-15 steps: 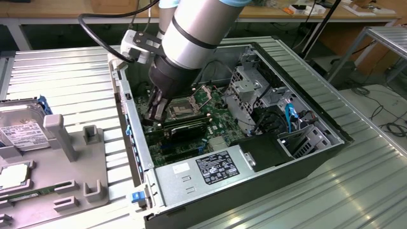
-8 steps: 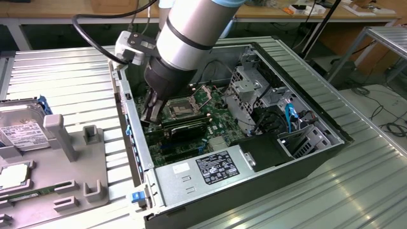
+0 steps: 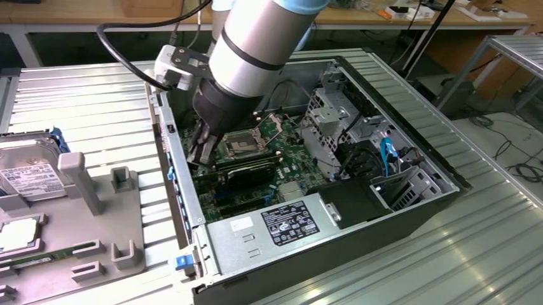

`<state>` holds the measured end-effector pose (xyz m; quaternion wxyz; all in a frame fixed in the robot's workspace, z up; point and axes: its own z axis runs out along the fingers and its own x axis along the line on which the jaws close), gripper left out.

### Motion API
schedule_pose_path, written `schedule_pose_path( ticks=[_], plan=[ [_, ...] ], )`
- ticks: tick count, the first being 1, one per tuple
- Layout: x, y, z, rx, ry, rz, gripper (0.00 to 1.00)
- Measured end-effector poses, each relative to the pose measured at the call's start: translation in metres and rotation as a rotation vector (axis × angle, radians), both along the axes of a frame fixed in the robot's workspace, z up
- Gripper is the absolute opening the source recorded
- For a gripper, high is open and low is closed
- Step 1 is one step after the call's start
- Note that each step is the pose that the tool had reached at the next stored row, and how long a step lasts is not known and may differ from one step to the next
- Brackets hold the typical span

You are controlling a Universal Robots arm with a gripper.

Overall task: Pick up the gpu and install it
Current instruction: 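Press down on the gpu until it lock into place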

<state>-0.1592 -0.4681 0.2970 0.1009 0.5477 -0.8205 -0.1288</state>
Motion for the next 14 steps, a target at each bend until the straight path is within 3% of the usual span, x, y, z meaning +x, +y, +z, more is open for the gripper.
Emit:
schedule_pose_path(
  ticks=[6,9,12,13,14],
  plan=[
    [0.008,0.0003,0.0013,0.0013,0.0013,0.0,0.11],
    [0.016,0.0007,0.0015,0.0054,0.0013,0.0,0.11],
    [0.015,0.0008,0.0093,0.0053,0.0019,0.0,0.11],
    [0.013,0.0006,0.01,0.0019,0.0016,0.0,0.11],
    [0.007,0.0001,0.0102,-0.007,0.0017,0.001,0.11]
  ],
)
